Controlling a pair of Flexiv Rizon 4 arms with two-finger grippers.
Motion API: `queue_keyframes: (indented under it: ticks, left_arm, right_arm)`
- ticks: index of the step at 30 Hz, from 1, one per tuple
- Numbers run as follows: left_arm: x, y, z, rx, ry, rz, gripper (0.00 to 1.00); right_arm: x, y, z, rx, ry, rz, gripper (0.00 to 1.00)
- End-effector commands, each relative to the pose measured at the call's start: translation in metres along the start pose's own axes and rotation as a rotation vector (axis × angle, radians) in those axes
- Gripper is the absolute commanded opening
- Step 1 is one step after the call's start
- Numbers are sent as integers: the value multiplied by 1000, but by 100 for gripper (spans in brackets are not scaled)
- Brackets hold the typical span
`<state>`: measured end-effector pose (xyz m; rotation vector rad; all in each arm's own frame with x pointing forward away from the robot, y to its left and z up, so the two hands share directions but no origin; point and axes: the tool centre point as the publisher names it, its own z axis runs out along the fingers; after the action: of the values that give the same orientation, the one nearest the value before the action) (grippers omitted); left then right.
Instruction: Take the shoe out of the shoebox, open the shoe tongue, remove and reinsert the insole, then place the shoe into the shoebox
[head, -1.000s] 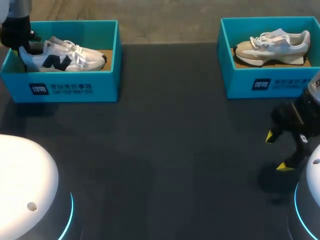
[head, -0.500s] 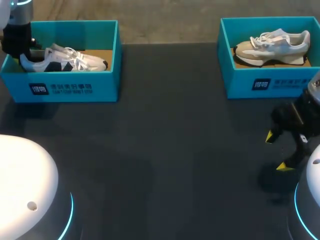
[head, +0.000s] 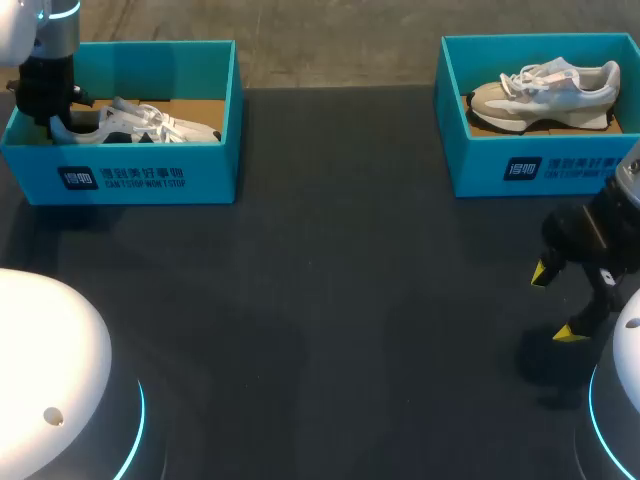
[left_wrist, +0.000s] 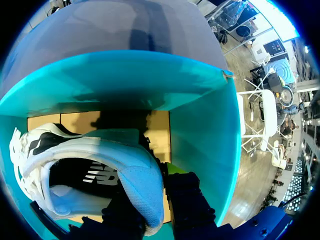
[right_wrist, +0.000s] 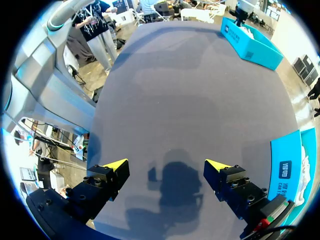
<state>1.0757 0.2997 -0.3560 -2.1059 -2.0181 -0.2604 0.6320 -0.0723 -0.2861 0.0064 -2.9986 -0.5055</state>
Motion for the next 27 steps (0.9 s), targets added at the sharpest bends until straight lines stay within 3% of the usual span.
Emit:
queue_keyframes:
  ticks: [1,18,19,21,24,27]
  left_arm:
    - [-3,5,6,13,5,3,0]
    - [-7,3,18,20,-26,29,0]
    - [-7,3,18,19,-27,30,4]
    - [-7,2,17,17,-33,32,29]
    - [-7,1,13,5,-43,31,49]
    - [-6,1,11,-5,-54,33,87]
  right_arm:
    - [1,-1,1,1,-3,0,100]
    - [1,-1,1,1,-3,0,100]
    - [1,-1,1,1,-3,0,100]
    - [1,-1,1,1,-3,0,100]
    - [1,-1,1,1,-3,0,100]
    - [1,-1,1,1,-3,0,100]
